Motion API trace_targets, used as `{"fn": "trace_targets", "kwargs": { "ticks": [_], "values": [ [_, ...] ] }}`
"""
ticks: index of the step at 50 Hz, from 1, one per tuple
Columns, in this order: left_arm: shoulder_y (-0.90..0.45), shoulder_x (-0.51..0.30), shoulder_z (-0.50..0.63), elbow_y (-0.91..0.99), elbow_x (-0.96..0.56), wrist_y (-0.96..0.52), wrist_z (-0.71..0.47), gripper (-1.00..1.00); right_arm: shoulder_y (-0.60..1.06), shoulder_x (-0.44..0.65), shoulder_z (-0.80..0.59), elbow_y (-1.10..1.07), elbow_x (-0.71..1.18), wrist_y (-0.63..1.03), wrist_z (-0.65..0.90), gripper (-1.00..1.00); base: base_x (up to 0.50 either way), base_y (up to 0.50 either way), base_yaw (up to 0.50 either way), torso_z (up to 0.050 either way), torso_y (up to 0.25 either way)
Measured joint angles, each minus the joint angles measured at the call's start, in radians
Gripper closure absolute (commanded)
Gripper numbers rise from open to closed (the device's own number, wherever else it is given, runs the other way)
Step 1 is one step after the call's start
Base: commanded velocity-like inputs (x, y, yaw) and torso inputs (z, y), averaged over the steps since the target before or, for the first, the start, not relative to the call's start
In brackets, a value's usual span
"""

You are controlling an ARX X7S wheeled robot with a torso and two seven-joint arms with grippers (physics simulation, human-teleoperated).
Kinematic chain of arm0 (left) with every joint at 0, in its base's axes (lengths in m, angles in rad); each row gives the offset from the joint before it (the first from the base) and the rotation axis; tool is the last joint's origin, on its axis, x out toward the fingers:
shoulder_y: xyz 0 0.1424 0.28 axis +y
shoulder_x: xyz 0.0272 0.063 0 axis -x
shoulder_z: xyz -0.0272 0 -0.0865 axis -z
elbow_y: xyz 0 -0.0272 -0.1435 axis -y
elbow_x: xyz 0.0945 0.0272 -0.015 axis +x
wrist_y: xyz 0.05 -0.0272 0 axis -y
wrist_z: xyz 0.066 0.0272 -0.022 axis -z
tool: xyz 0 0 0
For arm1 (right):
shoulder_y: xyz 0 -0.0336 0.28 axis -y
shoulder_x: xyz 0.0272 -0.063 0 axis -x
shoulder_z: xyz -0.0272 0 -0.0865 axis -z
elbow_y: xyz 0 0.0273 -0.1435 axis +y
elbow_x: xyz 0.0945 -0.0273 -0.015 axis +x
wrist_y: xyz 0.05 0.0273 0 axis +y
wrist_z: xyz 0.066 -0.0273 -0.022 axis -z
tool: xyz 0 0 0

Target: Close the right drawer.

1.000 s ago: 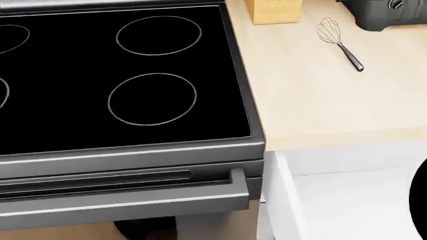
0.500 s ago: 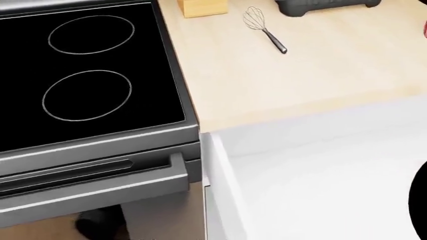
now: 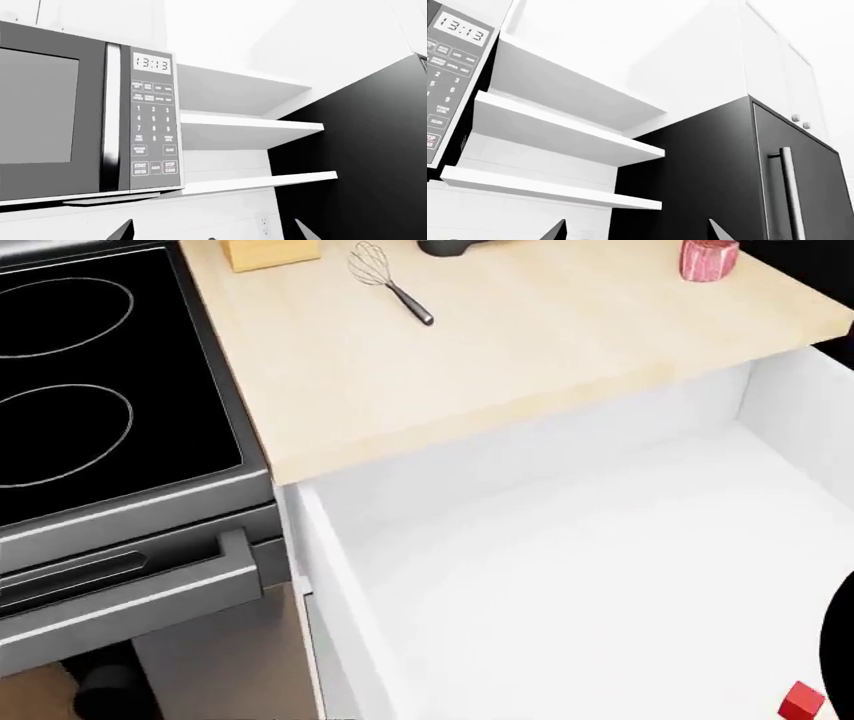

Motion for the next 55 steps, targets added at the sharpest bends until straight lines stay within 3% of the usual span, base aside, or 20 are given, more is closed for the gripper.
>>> {"fn": "trace_targets", "kwargs": {
  "ticks": [55],
  "values": [
    [-0.015, -0.04, 0.04, 0.001, -0.021, 0.048, -0.012, -1.0, -0.013, 0.006, 0.006, 0.004, 0.026, -0.015, 0.019, -1.0, -0.08, 0.06, -0.5, 0.0, 0.0]
  ]
}}
